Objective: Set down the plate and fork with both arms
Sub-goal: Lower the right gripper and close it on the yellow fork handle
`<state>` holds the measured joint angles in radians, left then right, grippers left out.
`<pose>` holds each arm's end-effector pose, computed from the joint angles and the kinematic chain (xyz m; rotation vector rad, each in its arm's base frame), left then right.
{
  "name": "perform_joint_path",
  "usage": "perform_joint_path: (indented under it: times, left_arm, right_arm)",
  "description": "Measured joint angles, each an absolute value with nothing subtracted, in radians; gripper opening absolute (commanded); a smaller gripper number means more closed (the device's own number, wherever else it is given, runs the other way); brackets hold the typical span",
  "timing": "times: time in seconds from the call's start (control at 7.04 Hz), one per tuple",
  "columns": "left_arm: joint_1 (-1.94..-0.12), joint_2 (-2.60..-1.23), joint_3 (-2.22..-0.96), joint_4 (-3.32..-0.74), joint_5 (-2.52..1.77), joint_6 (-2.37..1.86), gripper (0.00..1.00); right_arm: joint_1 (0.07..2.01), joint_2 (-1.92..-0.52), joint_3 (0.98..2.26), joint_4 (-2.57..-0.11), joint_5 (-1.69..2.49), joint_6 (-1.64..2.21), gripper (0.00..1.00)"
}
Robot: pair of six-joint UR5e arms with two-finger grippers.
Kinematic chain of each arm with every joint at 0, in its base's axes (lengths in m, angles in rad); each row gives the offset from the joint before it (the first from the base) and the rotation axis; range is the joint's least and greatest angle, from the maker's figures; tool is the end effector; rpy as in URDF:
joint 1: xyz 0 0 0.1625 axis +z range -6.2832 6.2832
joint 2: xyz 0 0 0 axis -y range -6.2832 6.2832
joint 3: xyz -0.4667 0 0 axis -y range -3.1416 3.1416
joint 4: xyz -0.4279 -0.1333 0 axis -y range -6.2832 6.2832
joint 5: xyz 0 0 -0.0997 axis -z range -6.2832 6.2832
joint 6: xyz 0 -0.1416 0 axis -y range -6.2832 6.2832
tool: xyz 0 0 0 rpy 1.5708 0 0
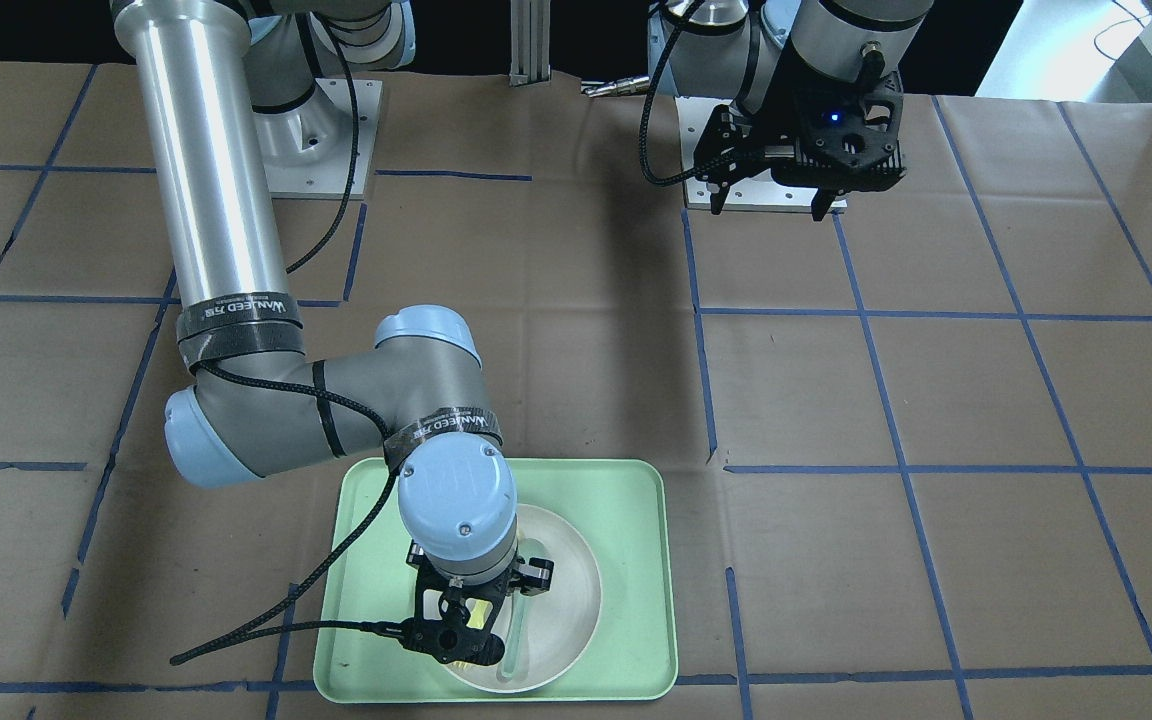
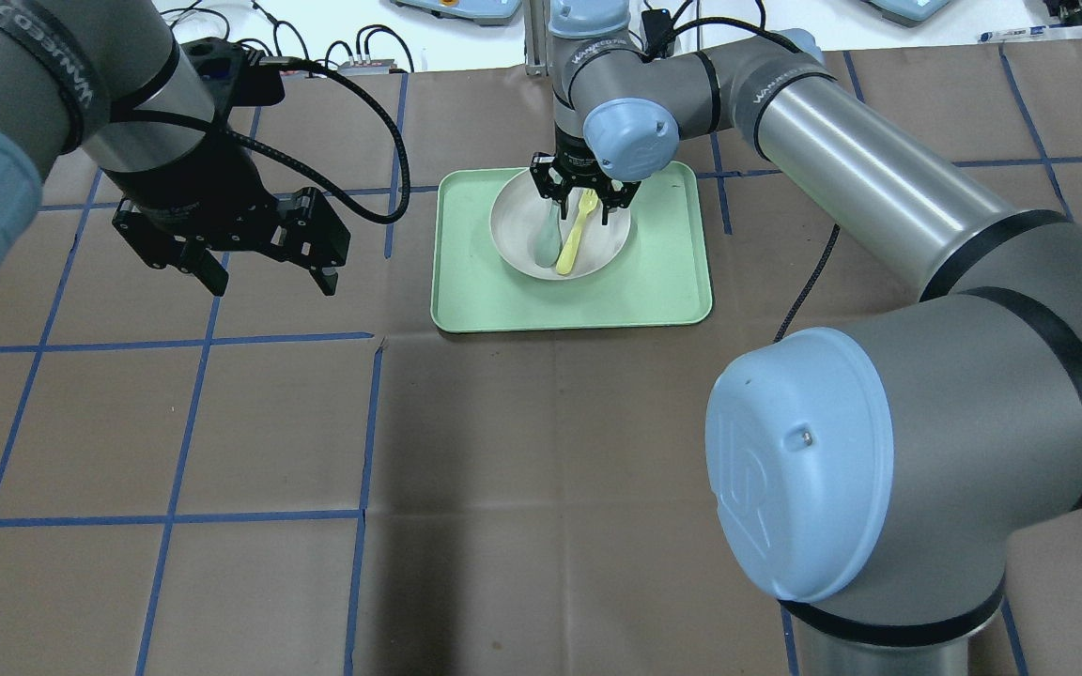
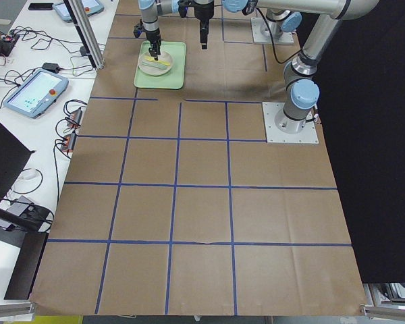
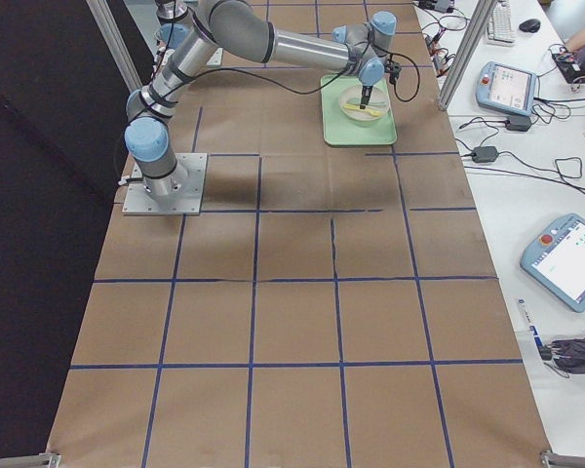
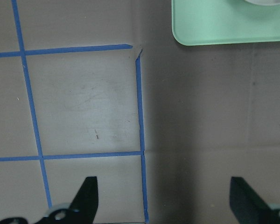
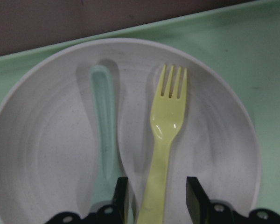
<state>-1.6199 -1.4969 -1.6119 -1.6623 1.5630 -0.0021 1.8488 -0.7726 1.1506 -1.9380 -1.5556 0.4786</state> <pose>-0.1580 -0.4773 0.4948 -0.0733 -3.1331 -0.0923 0.3581 -0.7610 0.1877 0.3137 3.1156 0.0245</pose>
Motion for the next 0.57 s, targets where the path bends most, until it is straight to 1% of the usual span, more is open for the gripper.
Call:
perform_joint_path:
  times: [0.57]
  left_arm:
    - [-1.62,-1.501,-1.612,-1.662,1.562,-0.002,1.0]
  right_arm:
    - [1.851,-0.764,1.151,-1.946,-1.559,0.479,0.47]
